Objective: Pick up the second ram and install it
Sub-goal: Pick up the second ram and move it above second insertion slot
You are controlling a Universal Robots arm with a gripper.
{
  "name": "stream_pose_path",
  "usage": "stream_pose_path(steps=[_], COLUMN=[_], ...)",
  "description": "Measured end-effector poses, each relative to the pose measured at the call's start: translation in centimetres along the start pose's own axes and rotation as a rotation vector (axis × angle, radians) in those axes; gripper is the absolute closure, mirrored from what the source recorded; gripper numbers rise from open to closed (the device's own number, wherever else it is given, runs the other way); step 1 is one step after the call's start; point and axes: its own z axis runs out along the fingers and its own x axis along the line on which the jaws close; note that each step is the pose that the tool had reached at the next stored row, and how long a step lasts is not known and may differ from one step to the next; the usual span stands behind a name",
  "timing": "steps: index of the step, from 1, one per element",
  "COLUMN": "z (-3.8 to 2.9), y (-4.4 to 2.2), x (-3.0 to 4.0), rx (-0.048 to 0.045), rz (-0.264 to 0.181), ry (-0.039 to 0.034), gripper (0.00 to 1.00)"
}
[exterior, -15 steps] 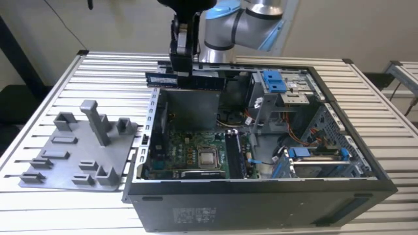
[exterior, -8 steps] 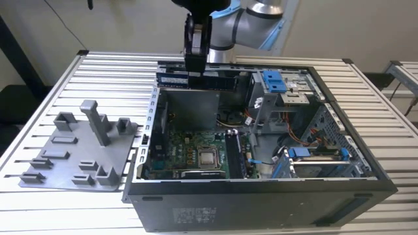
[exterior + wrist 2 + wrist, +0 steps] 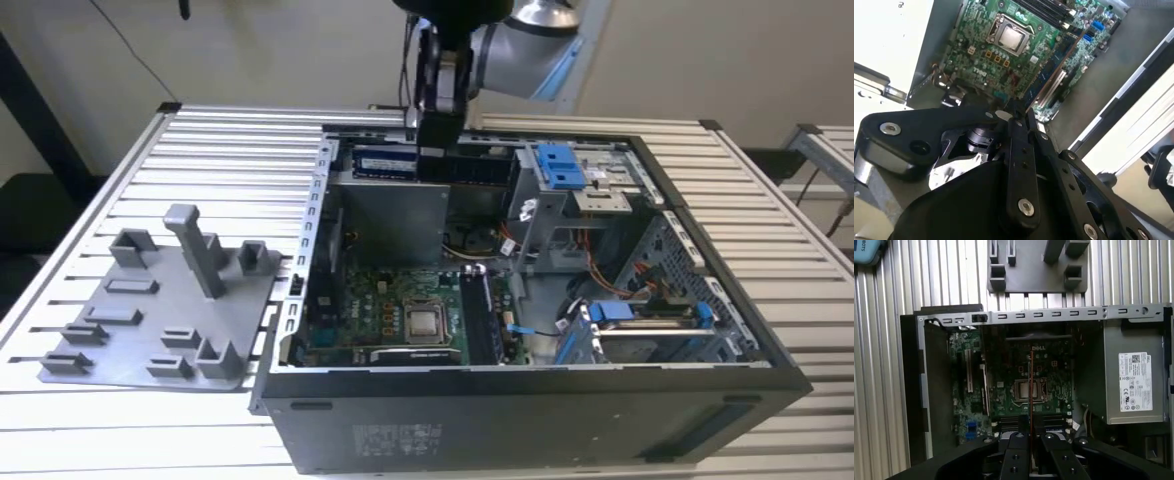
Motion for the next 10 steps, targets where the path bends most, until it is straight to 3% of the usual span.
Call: stream_pose_path(steps=[10], z=[-0.13], y=[-3.23], x=[-0.24], rx=[-0.0022], rz=[0.000], ry=[0.0003], gripper=[0.86])
